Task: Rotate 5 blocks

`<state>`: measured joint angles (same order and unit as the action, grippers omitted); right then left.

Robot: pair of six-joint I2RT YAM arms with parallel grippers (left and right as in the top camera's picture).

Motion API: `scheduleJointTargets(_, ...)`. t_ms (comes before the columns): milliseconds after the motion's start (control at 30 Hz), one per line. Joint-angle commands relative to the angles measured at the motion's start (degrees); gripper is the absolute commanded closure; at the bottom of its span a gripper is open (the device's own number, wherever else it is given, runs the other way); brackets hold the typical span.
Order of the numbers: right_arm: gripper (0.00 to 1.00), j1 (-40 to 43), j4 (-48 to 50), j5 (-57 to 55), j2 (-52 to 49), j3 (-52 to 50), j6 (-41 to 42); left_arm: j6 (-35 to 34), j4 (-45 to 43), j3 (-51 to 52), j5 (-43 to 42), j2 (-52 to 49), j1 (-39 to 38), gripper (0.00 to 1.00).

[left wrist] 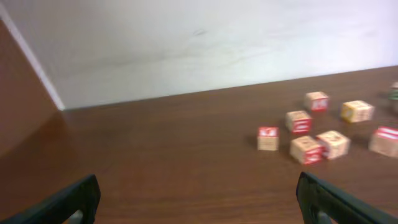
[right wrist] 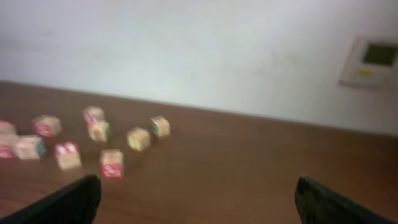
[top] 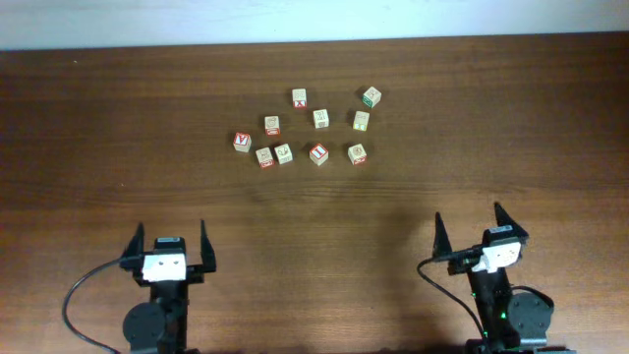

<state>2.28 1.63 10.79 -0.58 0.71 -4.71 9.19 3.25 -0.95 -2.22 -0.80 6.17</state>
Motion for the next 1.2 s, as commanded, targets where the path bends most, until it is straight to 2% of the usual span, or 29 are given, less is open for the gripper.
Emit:
scheduleJointTargets(0,0.01,0.4,1.2,8.8,0.4,-0.3,1.1,-2.5,-1.1,0.4,-5.5,0.4,0.0,0.01)
scheduleJointTargets(133,0.01,0.4,0.6,14.8,-0.2,2.7,0.6,-7.1,-5.4,0.0,-5.7,-0.2,0.0,0.01)
scheduleJointTargets(200,0.01,0.4,0.3,16.7,-1.7,4.6,0.6,-7.1,-7.6,-0.1,-6.7,-2.4,0.0,0.01)
scheduleJointTargets(267,0.01,0.4,0.1,18.4,-4.8,7.6,0.4,-11.3,-8.4,-2.3,-7.7,-6.0,0.0,0.01)
scheduleJointTargets(333,0.01,0.4,-0.2,20.6,-9.1,11.0,-1.0,-11.6,-8.6,-5.9,-9.2,-11.0,0.0,0.01)
scheduleJointTargets(500,0.02,0.4,-2.3,26.1,-26.3,23.7,-2.6,-11.3,-9.0,-20.5,-14.2,-29.2,0.0,0.01)
scheduleJointTargets(600,0.02,0.4,-7.8,26.3,-35.9,32.1,-4.5,-10.9,-9.1,-30.2,-15.5,-41.2,0.0,0.01)
scheduleJointTargets(700,0.01,0.4,-16.2,26.3,-45.9,42.3,-6.0,-10.9,-7.7,-40.4,-21.7,-53.2,0.0,0.01)
scheduleJointTargets(800,0.02,0.4,-23.7,26.3,-53.3,50.7,-7.4,-10.9,-1.1,-50.1,-22.4,-62.4,-0.5,0.01)
scheduleJointTargets(967,0.02,-0.6,-35.5,25.6,-67.7,65.3,-8.1,-8.4,16.2,-68.7,-22.4,-75.0,-0.5,0.01)
scheduleJointTargets(1067,0.02,-4.7,-44.5,17.8,-78.0,76.1,-10.1,-6.5,25.4,-78.3,-22.4,-81.5,-0.6,0.01)
scheduleJointTargets(1167,0.02,-10.8,-52.7,8.7,-88.6,86.4,-10.1,-6.5,28.2,-80.4,-22.3,-84.9,-1.4,0.01)
